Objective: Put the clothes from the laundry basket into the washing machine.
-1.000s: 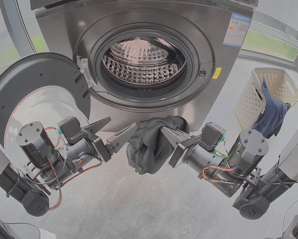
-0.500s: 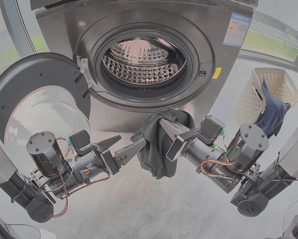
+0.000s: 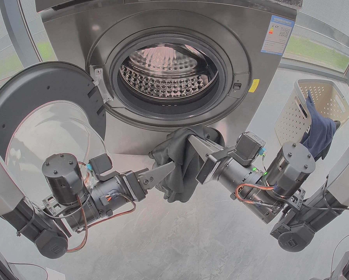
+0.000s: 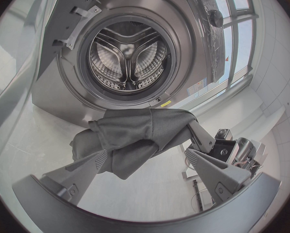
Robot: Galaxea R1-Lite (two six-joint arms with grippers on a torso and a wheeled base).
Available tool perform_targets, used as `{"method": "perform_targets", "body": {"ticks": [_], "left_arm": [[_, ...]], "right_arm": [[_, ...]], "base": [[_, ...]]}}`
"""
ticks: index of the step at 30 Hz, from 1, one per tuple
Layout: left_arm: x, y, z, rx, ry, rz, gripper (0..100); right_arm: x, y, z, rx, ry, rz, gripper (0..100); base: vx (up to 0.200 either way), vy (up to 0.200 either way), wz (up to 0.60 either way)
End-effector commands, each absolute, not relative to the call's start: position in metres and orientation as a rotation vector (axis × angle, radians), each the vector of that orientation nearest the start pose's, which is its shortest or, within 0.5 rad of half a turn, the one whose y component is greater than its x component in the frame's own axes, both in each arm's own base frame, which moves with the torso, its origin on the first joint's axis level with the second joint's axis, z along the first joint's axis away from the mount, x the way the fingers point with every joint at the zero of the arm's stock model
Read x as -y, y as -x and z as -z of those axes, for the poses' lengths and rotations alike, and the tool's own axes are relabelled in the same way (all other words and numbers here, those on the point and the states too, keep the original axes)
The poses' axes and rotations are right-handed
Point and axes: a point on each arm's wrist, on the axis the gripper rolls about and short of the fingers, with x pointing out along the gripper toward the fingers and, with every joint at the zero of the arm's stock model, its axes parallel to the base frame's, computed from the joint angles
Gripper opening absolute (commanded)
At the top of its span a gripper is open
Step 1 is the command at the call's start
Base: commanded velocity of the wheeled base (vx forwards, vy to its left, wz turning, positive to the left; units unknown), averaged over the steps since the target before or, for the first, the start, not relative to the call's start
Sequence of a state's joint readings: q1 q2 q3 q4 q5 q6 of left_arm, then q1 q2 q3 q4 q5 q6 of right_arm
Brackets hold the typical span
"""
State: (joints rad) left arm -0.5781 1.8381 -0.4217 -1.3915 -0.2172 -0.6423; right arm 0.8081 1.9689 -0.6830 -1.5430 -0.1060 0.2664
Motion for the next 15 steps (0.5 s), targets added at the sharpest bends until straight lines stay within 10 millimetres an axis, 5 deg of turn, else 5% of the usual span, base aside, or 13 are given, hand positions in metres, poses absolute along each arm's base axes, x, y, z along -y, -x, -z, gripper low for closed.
{"method": "perform_targets", "body": {"ticks": [1, 15], "left_arm": [[0.169, -0.244, -0.123, -0.296, 0.636, 0.763, 100], [0.177, -0.275, -0.142, -0.37, 0.917, 0.705, 100]], "right_arm": [[-0.242, -0.233, -0.155, 0.135, -0.368, -0.732, 0], [-0.246, -0.23, -0.153, 0.13, -0.36, -0.741, 0]], "base": [[0.0, 0.0, 0.0], [0.0, 0.0, 0.0]]}}
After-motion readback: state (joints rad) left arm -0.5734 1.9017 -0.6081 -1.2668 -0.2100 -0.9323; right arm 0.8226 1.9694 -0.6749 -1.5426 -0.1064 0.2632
